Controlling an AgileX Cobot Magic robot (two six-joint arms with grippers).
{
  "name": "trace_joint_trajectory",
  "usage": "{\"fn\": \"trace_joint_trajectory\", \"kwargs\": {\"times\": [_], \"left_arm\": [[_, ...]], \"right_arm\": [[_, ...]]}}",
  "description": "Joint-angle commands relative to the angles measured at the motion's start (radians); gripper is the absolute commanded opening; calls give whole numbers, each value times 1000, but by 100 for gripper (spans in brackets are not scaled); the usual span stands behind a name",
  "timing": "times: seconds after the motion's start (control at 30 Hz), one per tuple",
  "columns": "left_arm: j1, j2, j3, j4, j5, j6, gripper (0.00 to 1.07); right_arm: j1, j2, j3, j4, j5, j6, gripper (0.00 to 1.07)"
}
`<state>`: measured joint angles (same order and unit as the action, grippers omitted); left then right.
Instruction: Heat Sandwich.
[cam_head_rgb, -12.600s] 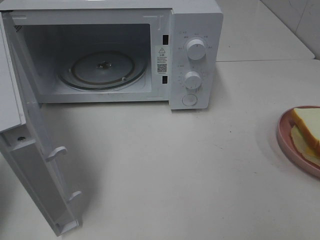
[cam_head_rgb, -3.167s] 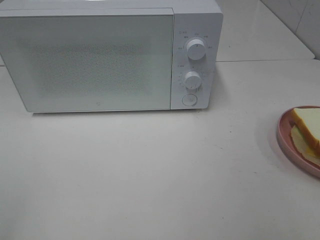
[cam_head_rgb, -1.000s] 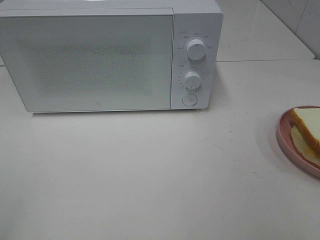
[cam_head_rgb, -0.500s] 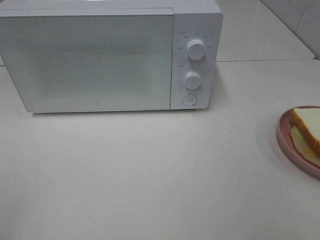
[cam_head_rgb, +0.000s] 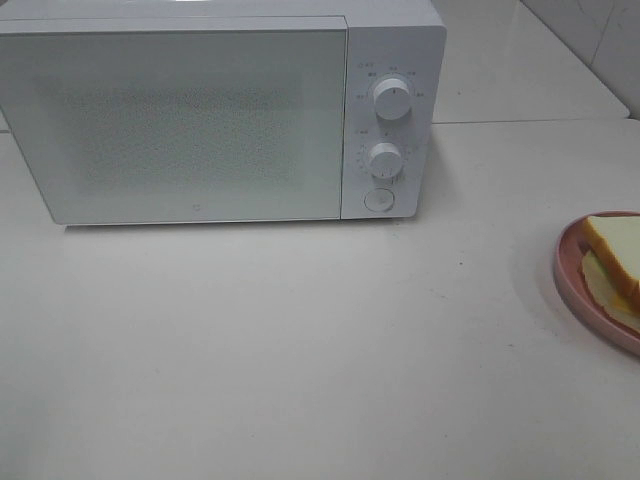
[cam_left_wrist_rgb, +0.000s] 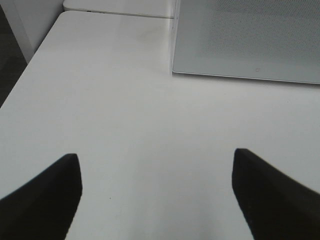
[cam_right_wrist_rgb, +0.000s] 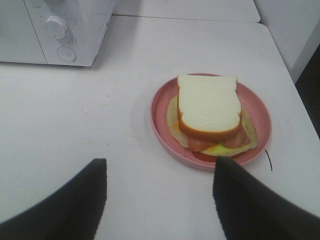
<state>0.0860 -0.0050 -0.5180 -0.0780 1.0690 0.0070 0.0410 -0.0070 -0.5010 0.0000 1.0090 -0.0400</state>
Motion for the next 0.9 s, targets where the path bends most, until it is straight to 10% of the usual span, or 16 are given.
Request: {"fn": "trace_joint_trajectory", "kwargs": {"times": [0.03,0.9], "left_arm": [[0,-23,2,5,-1,-7,78],[0,-23,2,5,-1,-7,78]], "right_arm": [[-3,-25,1,0,-12,3,61],[-3,-25,1,0,-12,3,61]]}}
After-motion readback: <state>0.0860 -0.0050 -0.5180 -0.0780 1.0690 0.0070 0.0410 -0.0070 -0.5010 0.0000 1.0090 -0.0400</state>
